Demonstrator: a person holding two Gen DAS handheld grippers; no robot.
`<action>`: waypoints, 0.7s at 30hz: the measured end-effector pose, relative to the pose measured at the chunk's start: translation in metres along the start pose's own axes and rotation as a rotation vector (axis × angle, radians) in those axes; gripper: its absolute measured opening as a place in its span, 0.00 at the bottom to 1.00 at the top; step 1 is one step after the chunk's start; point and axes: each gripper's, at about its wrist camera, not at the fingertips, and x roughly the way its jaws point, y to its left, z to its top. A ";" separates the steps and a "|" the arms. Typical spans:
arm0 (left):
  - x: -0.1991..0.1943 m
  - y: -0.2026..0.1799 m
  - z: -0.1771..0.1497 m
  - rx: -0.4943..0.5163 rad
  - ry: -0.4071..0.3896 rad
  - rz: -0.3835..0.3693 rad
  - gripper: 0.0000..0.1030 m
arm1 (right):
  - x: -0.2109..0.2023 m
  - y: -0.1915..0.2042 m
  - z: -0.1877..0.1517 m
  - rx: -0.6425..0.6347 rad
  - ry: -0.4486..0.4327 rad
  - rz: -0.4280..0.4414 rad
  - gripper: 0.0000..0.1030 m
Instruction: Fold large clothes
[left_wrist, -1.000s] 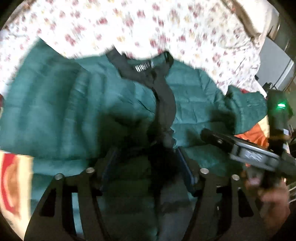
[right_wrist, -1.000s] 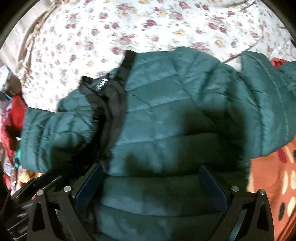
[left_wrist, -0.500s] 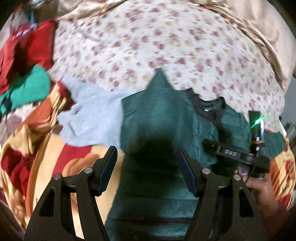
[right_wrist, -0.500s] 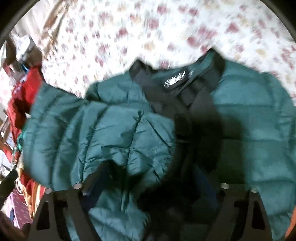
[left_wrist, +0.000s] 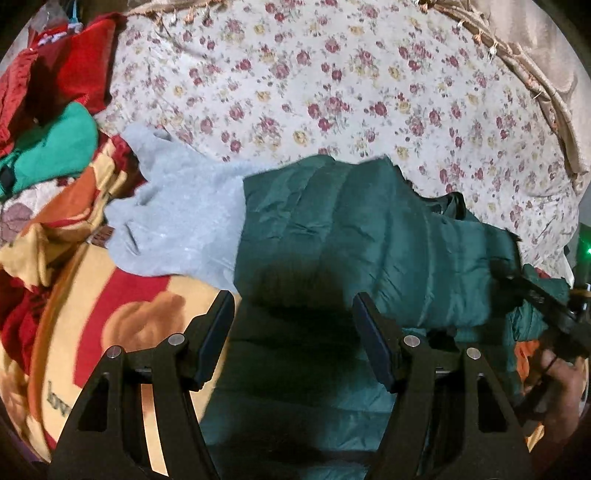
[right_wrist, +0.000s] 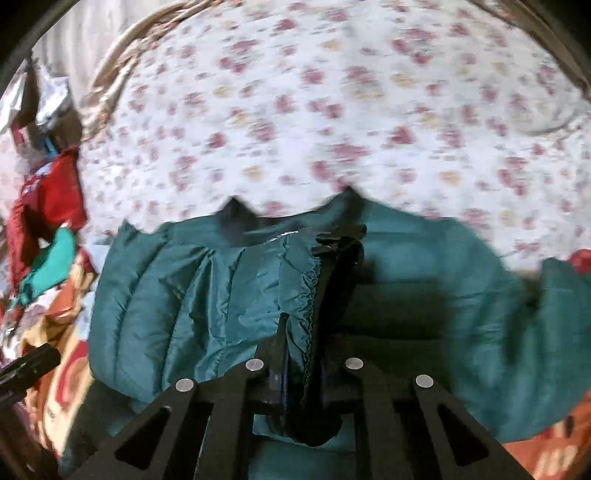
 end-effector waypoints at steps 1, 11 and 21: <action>0.004 -0.002 0.000 0.000 0.008 0.001 0.65 | -0.001 -0.011 -0.001 0.004 0.003 -0.026 0.11; 0.035 -0.026 -0.006 0.047 0.050 0.024 0.65 | 0.025 -0.079 -0.009 0.076 0.049 -0.186 0.11; 0.065 -0.045 0.009 0.068 0.022 0.043 0.65 | -0.025 -0.094 -0.012 0.192 -0.047 -0.155 0.47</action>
